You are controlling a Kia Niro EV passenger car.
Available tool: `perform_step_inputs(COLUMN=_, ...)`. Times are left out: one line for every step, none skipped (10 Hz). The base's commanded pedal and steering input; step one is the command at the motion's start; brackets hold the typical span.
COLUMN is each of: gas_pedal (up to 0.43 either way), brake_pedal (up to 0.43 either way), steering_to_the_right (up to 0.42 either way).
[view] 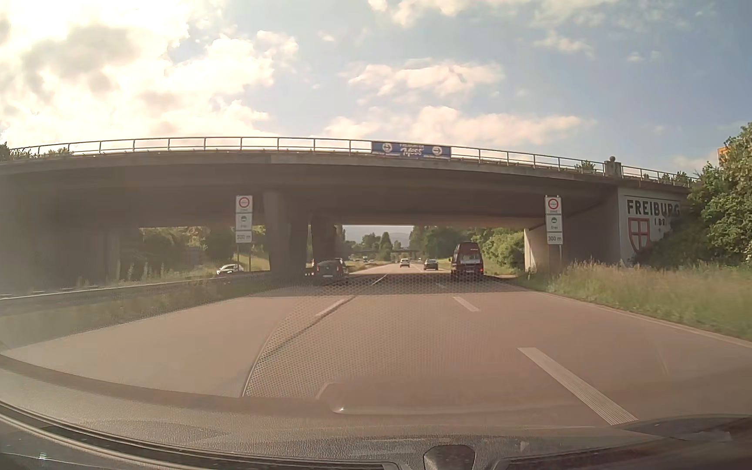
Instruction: Follow the waypoints while adhering to traffic rules and regulations
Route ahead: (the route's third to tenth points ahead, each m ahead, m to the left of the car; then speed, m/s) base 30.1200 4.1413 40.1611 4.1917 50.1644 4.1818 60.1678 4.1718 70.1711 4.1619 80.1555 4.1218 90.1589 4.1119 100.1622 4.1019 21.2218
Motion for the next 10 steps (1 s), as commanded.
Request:
perform_step_inputs(gas_pedal=0.228, brake_pedal=0.000, steering_to_the_right=-0.001)
perform_step_inputs(gas_pedal=0.228, brake_pedal=0.000, steering_to_the_right=-0.001)
perform_step_inputs(gas_pedal=0.228, brake_pedal=0.000, steering_to_the_right=-0.001)
perform_step_inputs(gas_pedal=0.228, brake_pedal=0.000, steering_to_the_right=-0.001)
perform_step_inputs(gas_pedal=0.228, brake_pedal=0.000, steering_to_the_right=-0.002)
perform_step_inputs(gas_pedal=0.228, brake_pedal=0.000, steering_to_the_right=-0.002)
perform_step_inputs(gas_pedal=0.228, brake_pedal=0.000, steering_to_the_right=-0.002)
perform_step_inputs(gas_pedal=0.228, brake_pedal=0.000, steering_to_the_right=-0.002)
perform_step_inputs(gas_pedal=0.228, brake_pedal=0.000, steering_to_the_right=-0.002)
perform_step_inputs(gas_pedal=0.228, brake_pedal=0.000, steering_to_the_right=-0.003)
